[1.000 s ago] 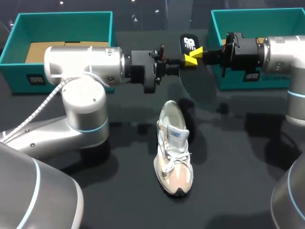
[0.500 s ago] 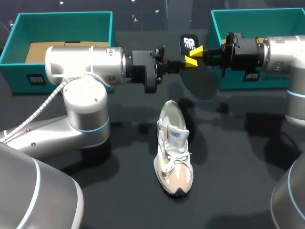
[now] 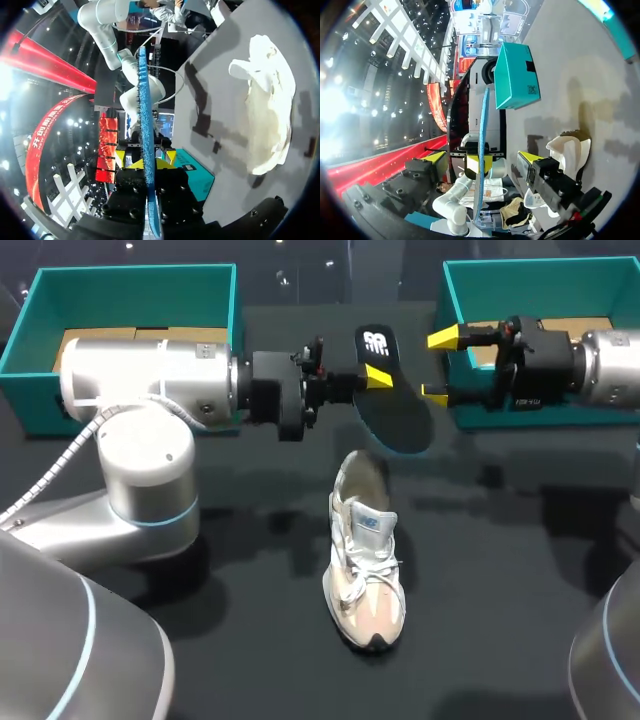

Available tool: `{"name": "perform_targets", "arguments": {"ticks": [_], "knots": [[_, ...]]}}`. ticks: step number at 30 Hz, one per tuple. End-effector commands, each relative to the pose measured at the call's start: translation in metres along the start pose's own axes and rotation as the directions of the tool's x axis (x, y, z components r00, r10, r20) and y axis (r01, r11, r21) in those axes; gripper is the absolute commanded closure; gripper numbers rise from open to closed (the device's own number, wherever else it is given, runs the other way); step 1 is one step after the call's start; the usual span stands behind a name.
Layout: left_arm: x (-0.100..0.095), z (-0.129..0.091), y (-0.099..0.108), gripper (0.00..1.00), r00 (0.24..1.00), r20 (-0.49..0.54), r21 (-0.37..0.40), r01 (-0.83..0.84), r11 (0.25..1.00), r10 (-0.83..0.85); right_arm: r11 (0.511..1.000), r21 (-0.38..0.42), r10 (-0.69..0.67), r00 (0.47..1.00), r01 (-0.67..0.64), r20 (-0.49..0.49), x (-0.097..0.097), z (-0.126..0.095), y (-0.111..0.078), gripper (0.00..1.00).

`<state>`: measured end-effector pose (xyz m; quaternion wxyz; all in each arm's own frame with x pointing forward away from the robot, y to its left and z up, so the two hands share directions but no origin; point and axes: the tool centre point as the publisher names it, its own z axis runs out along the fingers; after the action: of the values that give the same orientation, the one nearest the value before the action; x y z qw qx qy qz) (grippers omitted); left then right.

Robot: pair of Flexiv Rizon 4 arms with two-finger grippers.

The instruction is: Take the shoe out of the shoebox, open the shoe tongue, remove and reinsert the insole, then place the shoe into the shoebox

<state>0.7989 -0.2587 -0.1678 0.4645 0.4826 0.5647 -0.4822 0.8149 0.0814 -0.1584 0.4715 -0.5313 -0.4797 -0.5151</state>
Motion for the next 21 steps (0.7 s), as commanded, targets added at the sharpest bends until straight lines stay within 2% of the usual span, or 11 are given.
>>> {"name": "perform_targets", "arguments": {"ticks": [1, 5, 7, 8, 9, 21], "knots": [[-0.001, -0.023, -0.012, 1.0, 0.993, -0.049, -0.012, 0.106, 0.994, -0.106, 1.0, 0.001, -0.006, 1.0, 0.006, 0.001, 0.001, -0.016, -0.01, 0.0], [0.003, -0.03, -0.018, 1.0, 0.953, -0.056, 0.004, 0.297, 0.955, -0.296, 0.999, -0.016, -0.031, 1.0, 0.031, 0.007, 0.002, -0.026, -0.015, 0.0], [0.007, -0.033, -0.015, 1.0, 0.859, -0.05, 0.068, 0.511, 0.857, -0.509, 0.999, -0.028, -0.034, 0.999, 0.034, -0.001, 0.003, -0.028, -0.017, 0.0], [0.01, -0.036, -0.011, 1.0, 0.767, -0.029, 0.141, 0.637, 0.757, -0.64, 0.999, -0.028, -0.034, 0.999, 0.034, -0.001, 0.003, -0.028, -0.017, 0.0], [0.012, -0.037, -0.01, 1.0, 0.705, -0.029, 0.154, 0.704, 0.694, -0.709, 0.999, -0.028, -0.034, 0.999, 0.034, -0.001, 0.003, -0.028, -0.017, 0.0], [0.012, -0.037, -0.01, 1.0, 0.705, -0.029, 0.154, 0.704, 0.694, -0.709, 0.999, -0.028, -0.034, 0.999, 0.034, -0.001, 0.003, -0.028, -0.017, 0.0]]}}
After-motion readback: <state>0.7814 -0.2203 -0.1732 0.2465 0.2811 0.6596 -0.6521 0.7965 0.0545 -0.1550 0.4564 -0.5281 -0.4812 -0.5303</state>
